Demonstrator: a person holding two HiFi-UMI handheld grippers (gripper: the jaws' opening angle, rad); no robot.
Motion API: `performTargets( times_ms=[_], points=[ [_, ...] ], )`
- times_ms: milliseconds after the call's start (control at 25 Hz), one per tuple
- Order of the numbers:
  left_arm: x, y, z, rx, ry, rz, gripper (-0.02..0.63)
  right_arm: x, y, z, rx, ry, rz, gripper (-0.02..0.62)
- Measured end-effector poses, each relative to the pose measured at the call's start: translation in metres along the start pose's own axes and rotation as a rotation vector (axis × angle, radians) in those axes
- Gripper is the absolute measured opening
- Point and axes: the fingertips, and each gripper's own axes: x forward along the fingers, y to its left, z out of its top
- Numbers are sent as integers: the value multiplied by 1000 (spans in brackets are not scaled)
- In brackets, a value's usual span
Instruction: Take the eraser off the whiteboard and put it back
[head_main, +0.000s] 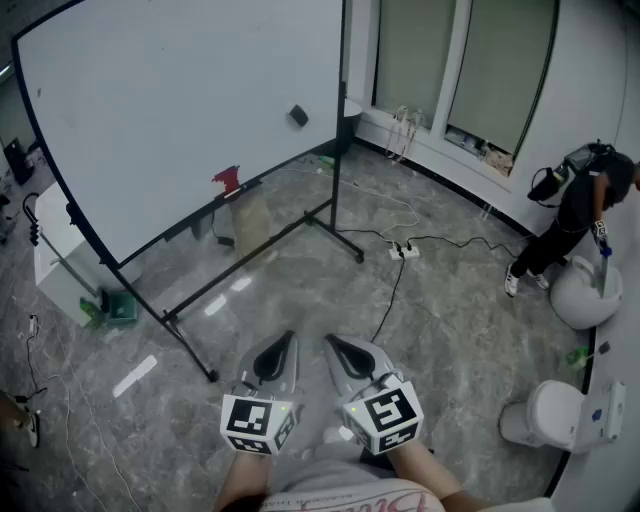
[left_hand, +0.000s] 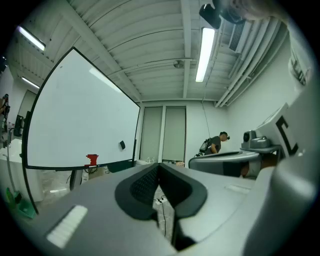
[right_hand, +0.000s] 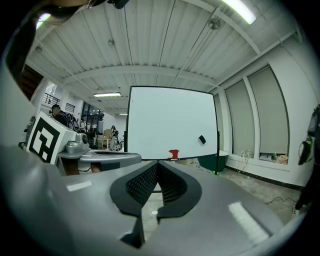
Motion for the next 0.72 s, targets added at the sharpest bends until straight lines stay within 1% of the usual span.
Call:
performTargets(
  times_ms=[280,720],
  points=[
    [12,-6,5,8,-1,-8,-2,1,-11,4,-4,-17,-5,0],
    [43,-4,8,13,-8,25,-2,16,-40,11,-8,-44,30,2]
  ],
)
